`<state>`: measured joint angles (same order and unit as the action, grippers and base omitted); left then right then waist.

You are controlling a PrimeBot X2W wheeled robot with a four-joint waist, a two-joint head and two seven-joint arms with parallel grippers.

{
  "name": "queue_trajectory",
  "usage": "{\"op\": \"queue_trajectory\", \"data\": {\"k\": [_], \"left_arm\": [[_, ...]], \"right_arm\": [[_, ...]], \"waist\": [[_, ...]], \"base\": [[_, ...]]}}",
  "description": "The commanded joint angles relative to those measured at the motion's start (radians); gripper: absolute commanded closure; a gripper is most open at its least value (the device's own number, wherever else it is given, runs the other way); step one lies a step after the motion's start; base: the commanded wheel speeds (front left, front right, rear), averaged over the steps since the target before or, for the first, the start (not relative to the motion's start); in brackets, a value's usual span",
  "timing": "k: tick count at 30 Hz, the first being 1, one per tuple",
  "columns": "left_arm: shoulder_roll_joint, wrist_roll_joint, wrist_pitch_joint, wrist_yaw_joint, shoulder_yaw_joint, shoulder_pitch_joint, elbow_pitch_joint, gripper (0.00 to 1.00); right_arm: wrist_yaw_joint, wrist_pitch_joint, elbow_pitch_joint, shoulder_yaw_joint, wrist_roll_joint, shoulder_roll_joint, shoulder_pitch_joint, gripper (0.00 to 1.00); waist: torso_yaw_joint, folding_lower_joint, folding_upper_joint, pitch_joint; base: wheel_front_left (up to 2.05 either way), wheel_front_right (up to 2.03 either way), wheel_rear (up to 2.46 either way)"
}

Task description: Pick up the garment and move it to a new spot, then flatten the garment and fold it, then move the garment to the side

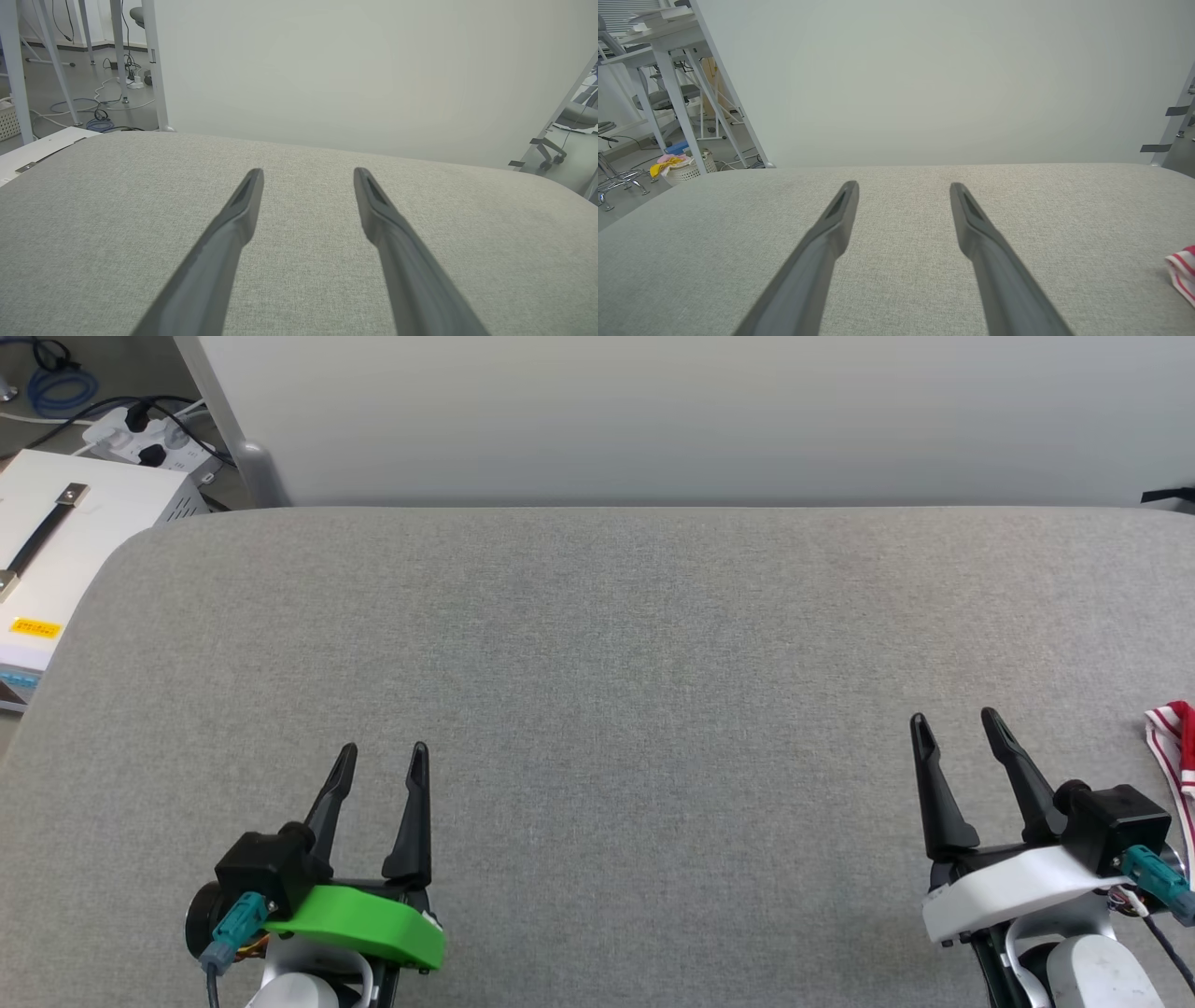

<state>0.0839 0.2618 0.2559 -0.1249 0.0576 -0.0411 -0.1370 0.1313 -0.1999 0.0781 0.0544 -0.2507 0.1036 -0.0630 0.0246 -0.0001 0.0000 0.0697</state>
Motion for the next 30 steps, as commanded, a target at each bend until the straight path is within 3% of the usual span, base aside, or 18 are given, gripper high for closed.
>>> {"op": "queue_trajectory", "data": {"k": [1, 21, 22, 30], "left_arm": [[-0.007, -0.011, 0.006, -0.005, -0.005, 0.015, 0.005, 0.00], [-0.017, -0.003, 0.006, -0.006, -0.011, 0.017, 0.015, 0.00], [-0.013, -0.003, 0.000, -0.002, -0.010, 0.002, 0.013, 1.00], [-0.014, -0.011, -0.010, 0.002, -0.010, 0.003, 0.017, 1.00]], "right_arm": [[-0.001, -0.011, 0.005, 0.004, 0.009, -0.001, 0.006, 0.00], [-0.001, -0.020, 0.021, 0.021, 0.011, 0.003, -0.007, 0.00], [0.000, -0.013, 0.018, 0.020, 0.010, 0.000, -0.001, 1.00], [0.000, -0.004, 0.015, 0.018, 0.018, -0.003, 0.002, 1.00]], "waist": [[-0.001, 0.0001, 0.0000, 0.001], [0.001, 0.0001, 0.0000, 0.010], [0.001, 0.0001, 0.0000, 0.010], [0.000, 0.0001, 0.0000, 0.007]], "base": [[0.00, 0.00, 0.00], [0.00, 0.00, 0.00], [0.00, 0.00, 0.00], [0.00, 0.00, 0.00]]}}
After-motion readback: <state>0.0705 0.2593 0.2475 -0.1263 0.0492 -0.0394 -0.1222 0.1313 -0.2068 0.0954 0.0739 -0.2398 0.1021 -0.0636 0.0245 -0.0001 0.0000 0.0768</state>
